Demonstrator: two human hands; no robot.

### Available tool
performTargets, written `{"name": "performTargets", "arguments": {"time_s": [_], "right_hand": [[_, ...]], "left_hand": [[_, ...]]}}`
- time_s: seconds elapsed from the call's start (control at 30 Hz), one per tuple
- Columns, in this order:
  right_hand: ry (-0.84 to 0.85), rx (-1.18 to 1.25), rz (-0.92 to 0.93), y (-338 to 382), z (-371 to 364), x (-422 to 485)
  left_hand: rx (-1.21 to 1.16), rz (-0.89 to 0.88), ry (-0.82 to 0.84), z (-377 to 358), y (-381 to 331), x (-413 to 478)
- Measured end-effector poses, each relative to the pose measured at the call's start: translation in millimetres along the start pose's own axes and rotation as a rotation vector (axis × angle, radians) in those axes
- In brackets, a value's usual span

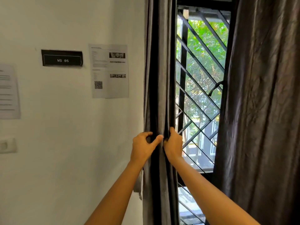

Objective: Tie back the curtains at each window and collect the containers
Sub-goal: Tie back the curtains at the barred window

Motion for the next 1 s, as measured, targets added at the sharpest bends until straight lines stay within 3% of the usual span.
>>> {"name": "performTargets", "arguments": {"time_s": [0.23,0.37,0.47,0.67,1.0], "right_hand": [[0.108,0.367,-0.273,-9.0,-17.9,-30.0],[0.064,0.196,-0.161,-15.8,-15.6,-33.1],[-0.005,0.092,-0.15,-28.8,-14.7,-32.8],[0.027,0.225,-0.032,-17.9,-30.5,-66.5],[0.063,0.292,-0.01,-14.6,-36.4,-80.8]], "left_hand": [[0.071,-0.078,0.006,-24.4,-1.0,-13.3],[0.038,-0.047,-0.024,-23.9,13.5,-23.0],[0.029,-0.005,-0.144,-15.6,29.2,-26.1],[0.041,0.001,-0.202,-23.1,20.2,-34.4],[0.125,-0.041,-0.165,-20.6,25.5,-40.5]]}}
Point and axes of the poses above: each hand's wrist, its own x-axis towards the middle knuckle, its own z-axis out of the back of the hand, y = z × x, the point moved 2 cm from there along x, towards the middle knuckle, and after that the axes turned 11 degrees about -x, right-handed, at the moved point
